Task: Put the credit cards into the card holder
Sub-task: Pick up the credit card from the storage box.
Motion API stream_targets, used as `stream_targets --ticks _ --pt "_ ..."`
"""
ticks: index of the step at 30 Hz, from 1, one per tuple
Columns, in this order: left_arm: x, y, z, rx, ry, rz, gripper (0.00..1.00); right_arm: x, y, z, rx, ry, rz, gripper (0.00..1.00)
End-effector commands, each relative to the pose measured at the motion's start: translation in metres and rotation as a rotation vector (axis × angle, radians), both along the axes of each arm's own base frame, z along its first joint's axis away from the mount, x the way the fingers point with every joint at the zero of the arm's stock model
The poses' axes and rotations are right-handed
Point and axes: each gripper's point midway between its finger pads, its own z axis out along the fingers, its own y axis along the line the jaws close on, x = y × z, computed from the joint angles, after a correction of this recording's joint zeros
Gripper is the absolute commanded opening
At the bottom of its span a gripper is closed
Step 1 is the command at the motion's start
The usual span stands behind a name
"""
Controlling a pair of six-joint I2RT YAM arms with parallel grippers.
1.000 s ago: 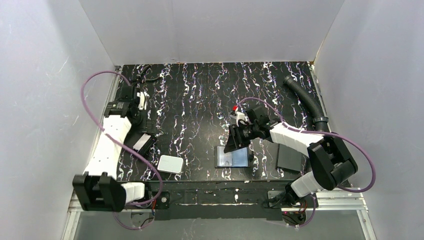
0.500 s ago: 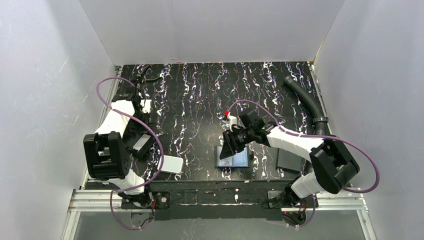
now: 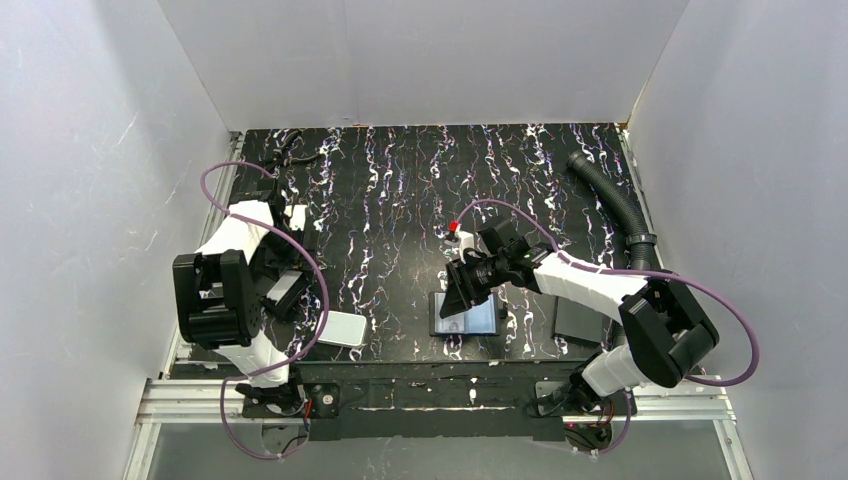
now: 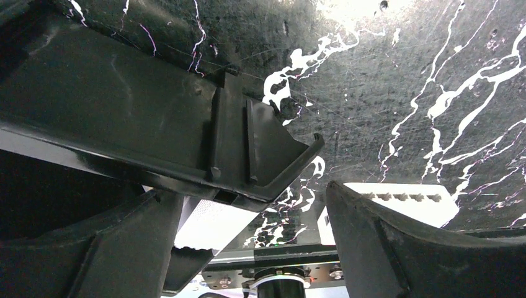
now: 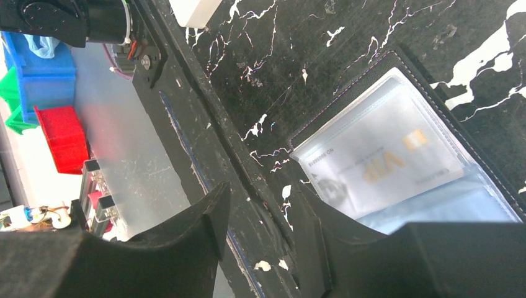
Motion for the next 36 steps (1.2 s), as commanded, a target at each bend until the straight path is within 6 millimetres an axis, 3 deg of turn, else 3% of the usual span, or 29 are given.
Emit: stream_targets --ticks 1,6,16,30,36 --pt "-0.008 -0.005 -0.004 -0.029 0.028 0.01 0.83 0.005 0.008 0.01 0.029 -0.023 0.017 0.48" --pt "-0.009 -0.006 -0.007 -0.034 0.043 0.015 0.82 0.005 0.008 0.009 0.026 -0.016 0.017 0.47" --pt "-0.011 -0.007 0.005 -0.034 0.013 0.019 0.59 0.006 0.007 0.01 0.028 -0.023 0.014 0.47" --pt "-0.014 -0.005 0.014 -0.02 -0.021 0.024 0.36 0.004 0.006 0.01 0.028 -0.019 0.016 0.46" --pt "-0.014 -0.009 0.011 -0.043 -0.006 0.023 0.41 0.005 0.007 0.01 0.027 -0.02 0.014 0.46"
